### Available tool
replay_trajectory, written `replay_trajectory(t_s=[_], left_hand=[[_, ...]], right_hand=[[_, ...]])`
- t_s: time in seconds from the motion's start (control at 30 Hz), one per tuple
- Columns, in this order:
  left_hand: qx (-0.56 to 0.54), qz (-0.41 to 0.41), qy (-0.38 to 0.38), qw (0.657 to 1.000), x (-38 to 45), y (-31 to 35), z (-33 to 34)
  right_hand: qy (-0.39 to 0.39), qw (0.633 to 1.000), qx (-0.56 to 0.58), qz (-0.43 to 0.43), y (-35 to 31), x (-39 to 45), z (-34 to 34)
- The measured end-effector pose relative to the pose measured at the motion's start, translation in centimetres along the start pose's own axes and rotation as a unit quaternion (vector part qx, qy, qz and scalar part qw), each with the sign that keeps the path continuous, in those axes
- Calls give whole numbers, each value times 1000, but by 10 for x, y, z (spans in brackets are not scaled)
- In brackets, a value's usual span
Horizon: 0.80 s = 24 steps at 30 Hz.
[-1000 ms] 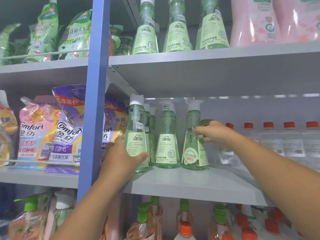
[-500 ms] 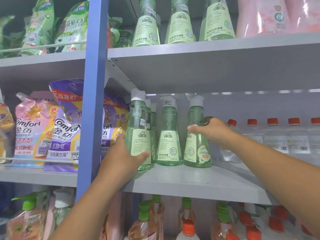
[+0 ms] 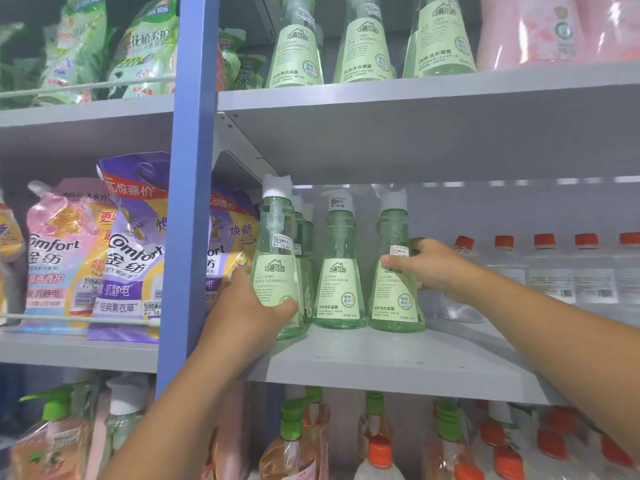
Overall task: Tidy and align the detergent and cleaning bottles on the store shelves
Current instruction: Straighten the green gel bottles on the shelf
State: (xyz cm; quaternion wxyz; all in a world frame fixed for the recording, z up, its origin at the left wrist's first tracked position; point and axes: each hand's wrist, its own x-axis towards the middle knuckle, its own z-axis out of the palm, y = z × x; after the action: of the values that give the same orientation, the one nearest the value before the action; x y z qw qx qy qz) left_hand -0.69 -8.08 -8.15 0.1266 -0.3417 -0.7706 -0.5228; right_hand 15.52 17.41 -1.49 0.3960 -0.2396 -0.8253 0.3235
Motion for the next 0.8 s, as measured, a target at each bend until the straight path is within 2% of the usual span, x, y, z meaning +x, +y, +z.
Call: replay_trajectory(t_s=[0.2, 0.37, 0.6, 0.8], left_hand=[[5, 2, -23, 1000, -5, 6, -2], [15, 22, -9, 1000, -7, 3, -4], [22, 24, 1, 999, -8, 3, -2], [38, 17, 4, 999, -7, 3, -2]], right_hand=[[29, 999, -28, 2, 1, -4, 8], [-42, 996, -31, 76, 4, -14, 5], [-21, 997, -41, 63, 5, -17, 10], [-100, 988, -85, 84, 6, -22, 10]])
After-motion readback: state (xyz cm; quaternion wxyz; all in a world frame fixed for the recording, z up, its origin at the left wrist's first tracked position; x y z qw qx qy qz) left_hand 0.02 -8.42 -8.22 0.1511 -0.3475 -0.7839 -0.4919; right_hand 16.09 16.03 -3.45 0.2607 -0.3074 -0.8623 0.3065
